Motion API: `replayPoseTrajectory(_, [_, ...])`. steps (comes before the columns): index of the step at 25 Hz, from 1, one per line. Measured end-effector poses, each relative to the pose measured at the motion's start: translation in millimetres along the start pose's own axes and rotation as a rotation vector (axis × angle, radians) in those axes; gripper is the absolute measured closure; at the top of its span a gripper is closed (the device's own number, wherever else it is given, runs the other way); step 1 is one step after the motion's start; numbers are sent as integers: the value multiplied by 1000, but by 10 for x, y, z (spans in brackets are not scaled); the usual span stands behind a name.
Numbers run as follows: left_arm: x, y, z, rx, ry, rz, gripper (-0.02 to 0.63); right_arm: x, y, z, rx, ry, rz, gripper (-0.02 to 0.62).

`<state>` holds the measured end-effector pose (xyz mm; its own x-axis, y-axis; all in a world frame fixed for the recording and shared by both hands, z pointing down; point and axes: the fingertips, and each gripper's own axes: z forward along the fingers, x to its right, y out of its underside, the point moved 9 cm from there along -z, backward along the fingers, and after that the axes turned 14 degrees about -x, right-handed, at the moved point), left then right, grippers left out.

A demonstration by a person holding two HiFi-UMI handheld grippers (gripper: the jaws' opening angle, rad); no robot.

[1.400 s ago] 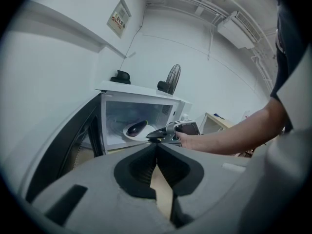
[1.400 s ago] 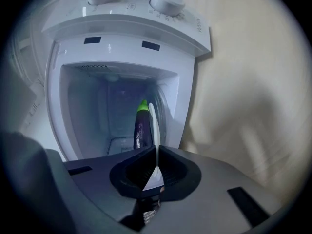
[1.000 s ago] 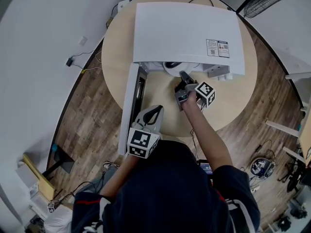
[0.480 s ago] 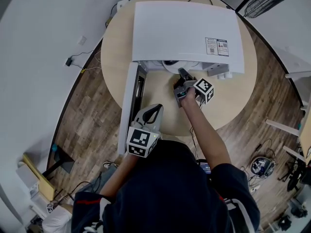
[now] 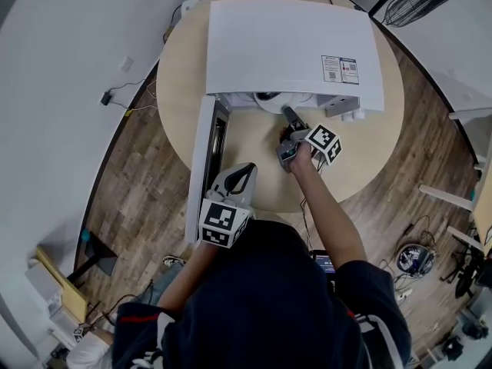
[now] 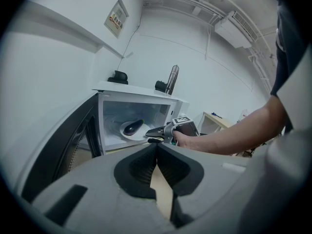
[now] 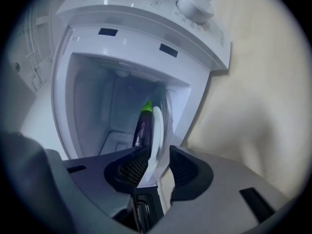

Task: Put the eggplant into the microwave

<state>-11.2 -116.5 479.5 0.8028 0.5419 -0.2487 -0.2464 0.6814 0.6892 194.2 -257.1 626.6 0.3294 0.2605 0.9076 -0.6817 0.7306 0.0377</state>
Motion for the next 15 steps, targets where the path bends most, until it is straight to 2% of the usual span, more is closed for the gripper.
replayPoseTrajectory(3, [17, 5, 4, -2, 9, 8, 589, -5, 32, -111, -10, 45, -84, 492])
replayPoseTrajectory(6, [26, 14, 16, -3, 15, 17, 589, -32, 85, -173, -35, 113, -212, 505])
replayPoseTrajectory(15, [41, 20, 21, -3, 27, 24, 589, -310, 293, -126, -116, 396, -789, 575])
